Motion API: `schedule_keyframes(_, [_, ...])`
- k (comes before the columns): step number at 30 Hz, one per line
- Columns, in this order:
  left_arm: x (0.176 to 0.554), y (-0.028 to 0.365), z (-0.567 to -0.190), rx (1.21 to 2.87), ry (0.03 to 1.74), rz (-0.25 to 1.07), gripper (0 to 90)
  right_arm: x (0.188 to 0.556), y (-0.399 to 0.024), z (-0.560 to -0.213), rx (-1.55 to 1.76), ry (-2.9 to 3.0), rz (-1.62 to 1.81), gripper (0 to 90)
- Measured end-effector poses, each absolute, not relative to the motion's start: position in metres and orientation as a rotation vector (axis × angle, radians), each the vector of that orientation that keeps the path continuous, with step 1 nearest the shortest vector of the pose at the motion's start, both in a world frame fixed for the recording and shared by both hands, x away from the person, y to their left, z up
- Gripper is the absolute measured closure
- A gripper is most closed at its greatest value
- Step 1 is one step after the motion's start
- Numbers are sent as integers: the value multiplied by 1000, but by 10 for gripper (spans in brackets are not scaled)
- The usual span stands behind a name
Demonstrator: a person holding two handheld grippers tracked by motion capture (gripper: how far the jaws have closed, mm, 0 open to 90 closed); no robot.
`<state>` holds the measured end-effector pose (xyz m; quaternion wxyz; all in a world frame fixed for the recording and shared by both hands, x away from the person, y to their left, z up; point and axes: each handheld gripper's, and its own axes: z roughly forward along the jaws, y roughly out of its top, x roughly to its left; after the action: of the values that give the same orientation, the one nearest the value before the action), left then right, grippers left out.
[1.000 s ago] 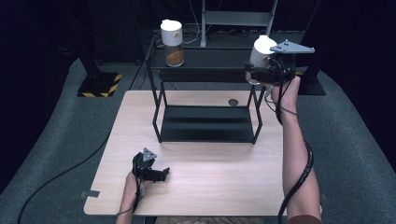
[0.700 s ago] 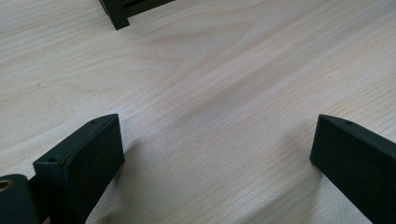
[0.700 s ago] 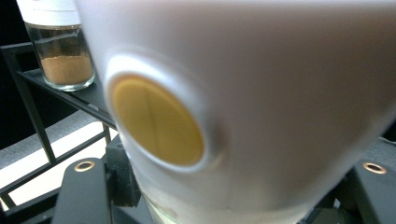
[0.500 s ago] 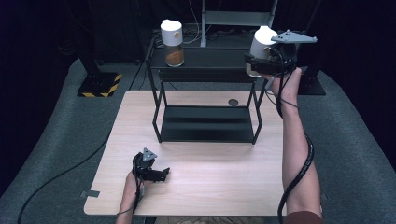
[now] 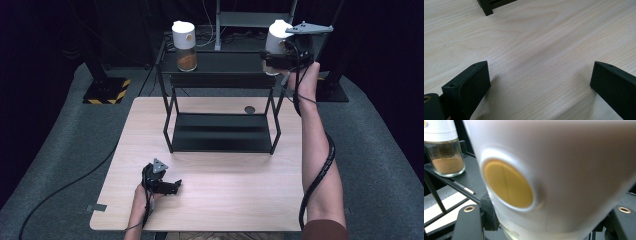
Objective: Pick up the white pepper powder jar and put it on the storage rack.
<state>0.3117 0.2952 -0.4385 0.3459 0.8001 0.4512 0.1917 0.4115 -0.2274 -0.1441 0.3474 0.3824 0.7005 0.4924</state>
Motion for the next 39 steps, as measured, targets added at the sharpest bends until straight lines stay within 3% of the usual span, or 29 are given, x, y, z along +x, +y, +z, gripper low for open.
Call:
schedule_keyframes(23, [312, 296, -439, 2079, 1163, 496, 24, 456, -208, -139, 1071, 1862, 1219, 304])
schedule_keyframes(39, [311, 296, -439, 2081, 1160, 497, 27, 473, -219, -144, 1135, 1900, 1256, 305])
